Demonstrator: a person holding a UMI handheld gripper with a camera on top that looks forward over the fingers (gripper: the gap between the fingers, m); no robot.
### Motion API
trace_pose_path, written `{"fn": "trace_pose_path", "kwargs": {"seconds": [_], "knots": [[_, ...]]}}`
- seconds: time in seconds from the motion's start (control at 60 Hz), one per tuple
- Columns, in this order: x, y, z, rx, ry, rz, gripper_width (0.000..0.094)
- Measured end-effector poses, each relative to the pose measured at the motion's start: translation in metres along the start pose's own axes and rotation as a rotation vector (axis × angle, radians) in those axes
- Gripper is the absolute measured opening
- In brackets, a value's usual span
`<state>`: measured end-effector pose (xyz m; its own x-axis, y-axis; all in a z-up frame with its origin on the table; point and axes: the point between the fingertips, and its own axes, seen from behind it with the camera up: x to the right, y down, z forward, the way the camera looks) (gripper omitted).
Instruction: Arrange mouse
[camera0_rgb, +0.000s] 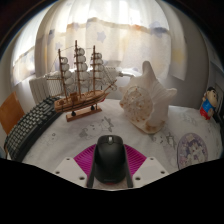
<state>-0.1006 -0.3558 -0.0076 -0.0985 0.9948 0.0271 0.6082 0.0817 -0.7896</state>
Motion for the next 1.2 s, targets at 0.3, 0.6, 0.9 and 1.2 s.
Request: {"fn": "trace_pose_path", "kwargs": {"seconds": [0.3, 0.6, 0.9, 1.2], "knots": [[0.045, -0.084, -0.093, 0.045, -0.094, 0.061, 0.0440], [0.256, -0.037, -0.096, 0.003, 0.091, 0.060, 0.0441], [0.303, 0.060, -0.055, -0.075, 0.053, 0.077, 0.0502], [0.289, -0.004, -0.176, -0.113, 0.066, 0.134, 0.0851]]}}
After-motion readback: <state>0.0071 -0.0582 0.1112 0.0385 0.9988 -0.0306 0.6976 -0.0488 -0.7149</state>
